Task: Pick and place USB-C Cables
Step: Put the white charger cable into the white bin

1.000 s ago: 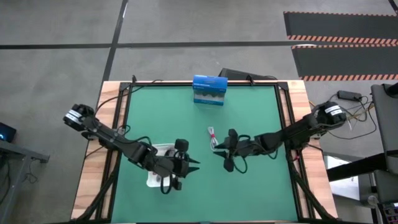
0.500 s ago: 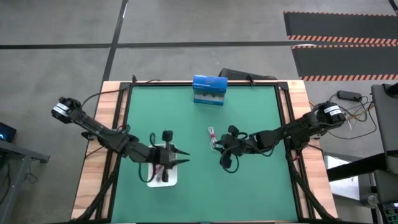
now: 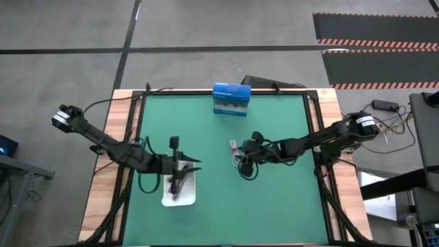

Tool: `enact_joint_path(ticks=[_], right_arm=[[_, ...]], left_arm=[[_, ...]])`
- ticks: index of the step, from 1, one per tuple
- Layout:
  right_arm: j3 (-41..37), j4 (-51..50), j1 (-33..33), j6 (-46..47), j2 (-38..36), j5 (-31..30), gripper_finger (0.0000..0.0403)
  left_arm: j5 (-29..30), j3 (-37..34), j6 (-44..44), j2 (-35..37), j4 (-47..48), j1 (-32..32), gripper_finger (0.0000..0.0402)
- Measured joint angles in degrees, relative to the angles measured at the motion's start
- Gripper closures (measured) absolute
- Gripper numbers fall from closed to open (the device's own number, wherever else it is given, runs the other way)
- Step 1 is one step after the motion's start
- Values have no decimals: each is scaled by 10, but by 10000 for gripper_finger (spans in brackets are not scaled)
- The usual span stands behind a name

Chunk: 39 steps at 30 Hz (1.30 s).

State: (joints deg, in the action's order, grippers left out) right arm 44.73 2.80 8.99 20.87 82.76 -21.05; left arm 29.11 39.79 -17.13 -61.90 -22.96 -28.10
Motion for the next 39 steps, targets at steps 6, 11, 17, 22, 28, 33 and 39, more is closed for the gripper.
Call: enact_joint_path(ticks=[6, 11, 17, 22, 28, 33, 39], right_arm=[[0, 7, 0, -34, 39, -6, 210], [0, 5, 0, -13, 82, -45, 205], [0, 20, -7, 20, 128, -45, 204], [1, 27, -8, 46, 150, -46, 204], [1, 28, -9, 52, 155, -40, 229], [1, 25, -10, 71, 155, -35, 283], [0, 25, -10, 90, 155, -33, 365]], left_arm=[[2, -13, -3, 11, -1, 0, 320], [4, -26, -1, 20, -1, 0, 320], [4, -26, 1, 20, -1, 0, 320], [4, -26, 2, 20, -1, 0, 320], [5, -26, 2, 20, -1, 0, 320], [5, -26, 2, 20, -1, 0, 320], [5, -26, 2, 20, -1, 0, 320]])
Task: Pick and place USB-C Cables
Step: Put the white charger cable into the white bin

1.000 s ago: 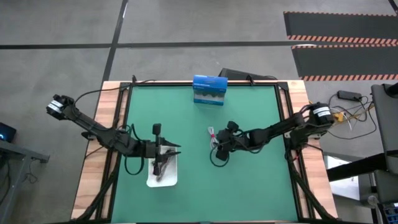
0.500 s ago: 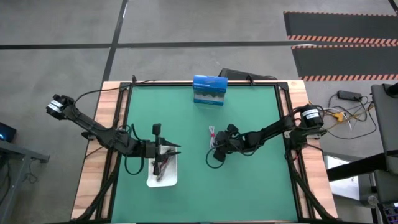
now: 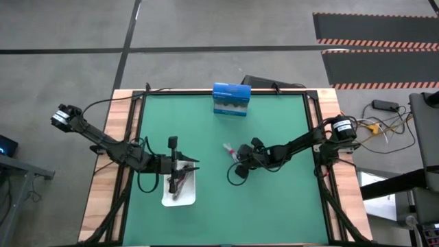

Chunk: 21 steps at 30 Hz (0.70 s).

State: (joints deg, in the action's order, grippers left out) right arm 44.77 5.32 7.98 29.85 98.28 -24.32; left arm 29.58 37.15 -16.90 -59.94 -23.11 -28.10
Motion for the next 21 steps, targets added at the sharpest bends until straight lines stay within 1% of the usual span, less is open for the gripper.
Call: enact_joint_path(ticks=[1, 3, 8, 15, 18, 21], right_arm=[[0, 0, 0, 0, 0, 1, 378], [0, -1, 0, 0, -2, 1, 389], [-2, -9, 6, -4, -16, 3, 393], [-2, -3, 36, -34, -67, 8, 394], [-2, 8, 52, -48, -90, 7, 394], [-3, 41, 70, -70, -103, 4, 394]], left_arm=[[0, 0, 0, 0, 0, 0, 320], [0, 0, 1, 0, 0, 0, 320], [0, 0, 1, 0, 0, 0, 320], [0, -1, 3, 0, 0, 0, 320], [0, -4, 16, 0, 1, 0, 320], [0, -9, 16, 0, 1, 0, 320]])
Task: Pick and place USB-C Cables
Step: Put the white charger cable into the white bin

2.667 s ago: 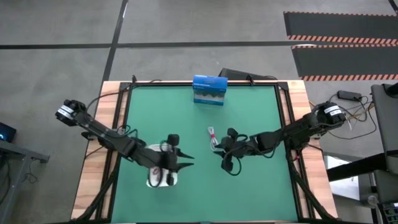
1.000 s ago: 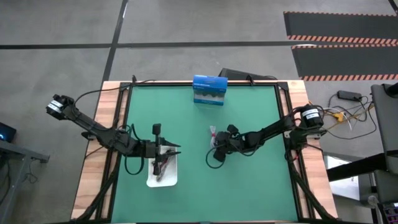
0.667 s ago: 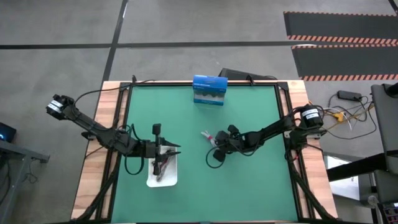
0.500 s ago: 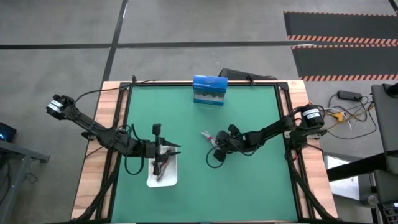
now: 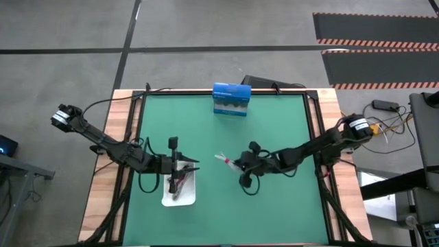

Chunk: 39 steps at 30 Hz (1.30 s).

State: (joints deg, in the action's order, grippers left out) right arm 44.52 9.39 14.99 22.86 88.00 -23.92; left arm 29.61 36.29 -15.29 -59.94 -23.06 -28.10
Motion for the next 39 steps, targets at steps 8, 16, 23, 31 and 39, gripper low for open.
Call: enact_joint_path(ticks=[8, 16, 23, 31, 39], right_arm=[[-6, 131, 40, -78, -6, -1, 394], [-38, 294, 72, -180, -7, -1, 394], [-88, 447, 90, -240, -7, -1, 394], [-109, 551, 104, -290, -7, 49, 394], [-109, 594, 108, -327, -7, 64, 394]], left_arm=[[0, -1, 27, 0, 0, 0, 320], [0, -1, 91, -1, 0, 0, 320], [0, -1, 150, -47, -26, 0, 320], [-1, -1, 151, -136, -146, -1, 320], [-3, -1, 151, -202, -252, -1, 320]])
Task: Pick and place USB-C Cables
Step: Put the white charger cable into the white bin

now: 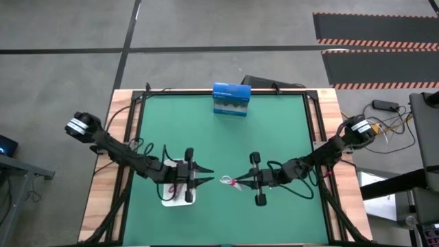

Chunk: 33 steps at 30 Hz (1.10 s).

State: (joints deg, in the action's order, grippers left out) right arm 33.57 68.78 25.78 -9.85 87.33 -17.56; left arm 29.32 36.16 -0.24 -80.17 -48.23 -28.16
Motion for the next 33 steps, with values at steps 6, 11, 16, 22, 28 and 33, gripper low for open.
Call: enact_joint_path(ticks=[6, 11, 16, 22, 28, 33], right_arm=[[10, 0, -2, -8, 0, 0, 394], [18, 0, -3, -7, 0, -5, 394], [26, -5, -8, -3, 0, -5, 394], [27, -12, -12, 2, 0, -5, 394], [27, -25, -12, 9, 0, -5, 394], [27, -25, -12, 13, 0, -5, 394]], left_arm=[[-1, 4, 0, -25, -55, 0, 295], [-1, 4, -1, -56, -115, 1, 253], [-2, 13, -1, -96, -168, 6, 231], [-10, 37, -6, -139, -207, 12, 229], [-32, 68, -13, -157, -211, 17, 229], [-64, 89, -16, -164, -214, 17, 229]])
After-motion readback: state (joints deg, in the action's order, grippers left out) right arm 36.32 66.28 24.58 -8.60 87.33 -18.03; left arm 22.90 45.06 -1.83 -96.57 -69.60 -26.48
